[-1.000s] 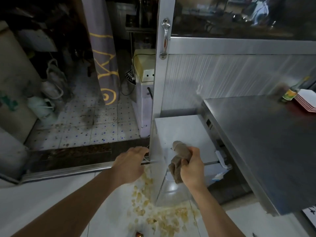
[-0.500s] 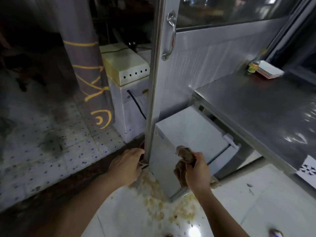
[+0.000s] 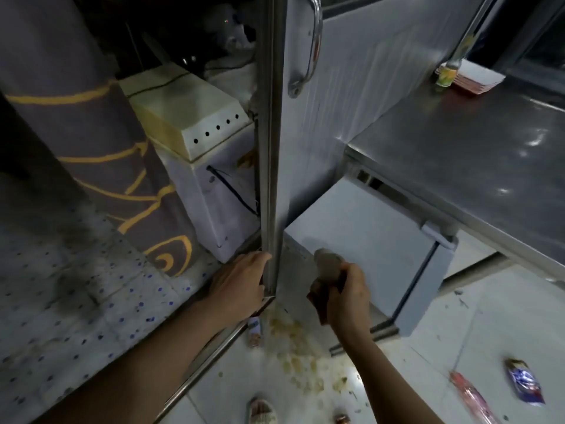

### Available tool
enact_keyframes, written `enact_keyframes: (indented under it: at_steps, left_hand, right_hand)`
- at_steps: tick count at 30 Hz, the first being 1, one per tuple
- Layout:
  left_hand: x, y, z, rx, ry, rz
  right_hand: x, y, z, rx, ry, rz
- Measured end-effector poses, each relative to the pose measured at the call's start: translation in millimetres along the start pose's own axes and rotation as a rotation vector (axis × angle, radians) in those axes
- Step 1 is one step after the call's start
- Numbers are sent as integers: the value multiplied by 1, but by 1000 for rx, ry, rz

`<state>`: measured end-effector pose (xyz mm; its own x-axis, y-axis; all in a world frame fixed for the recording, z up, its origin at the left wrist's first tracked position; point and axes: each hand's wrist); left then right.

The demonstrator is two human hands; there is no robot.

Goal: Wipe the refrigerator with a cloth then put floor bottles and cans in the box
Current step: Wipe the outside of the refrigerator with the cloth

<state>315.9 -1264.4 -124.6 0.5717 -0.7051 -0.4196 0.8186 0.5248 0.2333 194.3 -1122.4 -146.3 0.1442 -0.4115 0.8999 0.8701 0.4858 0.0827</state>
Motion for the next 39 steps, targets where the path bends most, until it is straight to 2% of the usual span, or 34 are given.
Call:
enact_keyframes:
  at_steps: [4,7,11,18,22,28,34,39]
  left_hand:
    - [22,-35,-6,34,-14,-23]
    - [35,-60,-12,66,-18,-62]
    - [51,-92,-22,82,-15,-136]
    - [88,-127,-45,110,-88,-274]
    - [103,-136,-48,61,-109,-319]
    - [98,-149,-62,45,-174,-359]
    - [69,-157,-84,-11,-218,-457]
    - [43,-160,-120,-28,-315,-475]
  right_hand:
    - [-17,-34,-37,-8,155,48]
    - [-23,-56,-61,-97,231,128]
    - [-31,-86,-95,-81,320,127]
    - [-53,-128,-155,-100,646,190]
    - [-61,-140,-172,-117,834,186]
    - [-82,-132,-155,-157,871,397]
    - [-130,-92,-91,-293,892,411]
    - [-168,-55,-26,-346,1003,275]
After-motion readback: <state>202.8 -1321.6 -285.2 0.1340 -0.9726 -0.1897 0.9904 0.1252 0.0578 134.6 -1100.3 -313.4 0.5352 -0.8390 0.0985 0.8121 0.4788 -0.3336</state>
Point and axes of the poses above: each hand's wrist, its own y-axis away from the middle knuckle, its own z-axis out of the back of the hand, x = y × z, and after that the axes turned 1 degree about z, right-handed
